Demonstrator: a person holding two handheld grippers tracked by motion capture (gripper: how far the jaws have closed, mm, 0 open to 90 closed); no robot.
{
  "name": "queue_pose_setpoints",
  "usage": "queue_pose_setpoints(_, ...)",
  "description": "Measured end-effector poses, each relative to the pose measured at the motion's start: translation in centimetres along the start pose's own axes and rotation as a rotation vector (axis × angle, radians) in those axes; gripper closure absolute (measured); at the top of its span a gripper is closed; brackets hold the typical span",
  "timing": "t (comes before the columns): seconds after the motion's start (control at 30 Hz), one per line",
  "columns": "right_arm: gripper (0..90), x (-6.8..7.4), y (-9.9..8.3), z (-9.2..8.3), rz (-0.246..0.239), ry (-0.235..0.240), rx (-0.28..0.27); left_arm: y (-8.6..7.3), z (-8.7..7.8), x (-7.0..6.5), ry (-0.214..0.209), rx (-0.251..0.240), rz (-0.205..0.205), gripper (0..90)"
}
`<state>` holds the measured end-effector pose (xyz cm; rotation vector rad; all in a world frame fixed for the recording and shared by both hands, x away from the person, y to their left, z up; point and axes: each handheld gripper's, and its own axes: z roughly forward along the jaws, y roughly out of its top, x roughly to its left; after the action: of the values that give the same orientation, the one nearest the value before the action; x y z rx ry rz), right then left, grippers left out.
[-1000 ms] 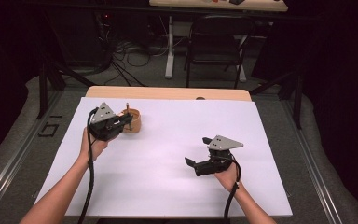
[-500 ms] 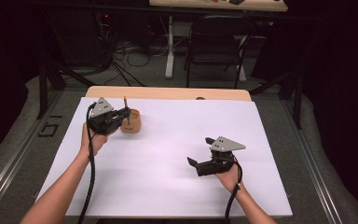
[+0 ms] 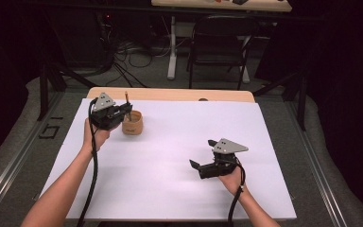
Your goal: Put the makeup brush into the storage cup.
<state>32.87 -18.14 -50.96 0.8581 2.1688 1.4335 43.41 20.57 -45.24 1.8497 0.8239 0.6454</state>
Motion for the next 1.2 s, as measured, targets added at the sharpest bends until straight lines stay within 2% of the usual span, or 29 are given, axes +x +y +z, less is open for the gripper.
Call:
queue_pose_setpoints(0.73, 0.1, 0.1, 0.0, 0.1, 0.001, 0.007, 0.012, -0.7, 1.5, 1.0, 0.028, 0.007, -0.022, 82.7)
queue_pose_setpoints(1.2, 0.1, 0.1, 0.0, 0.2, 0.000, 0.002, 0.015, -1.3, 2.4, 1.5, 0.037, 0.033, -0.040, 82.5)
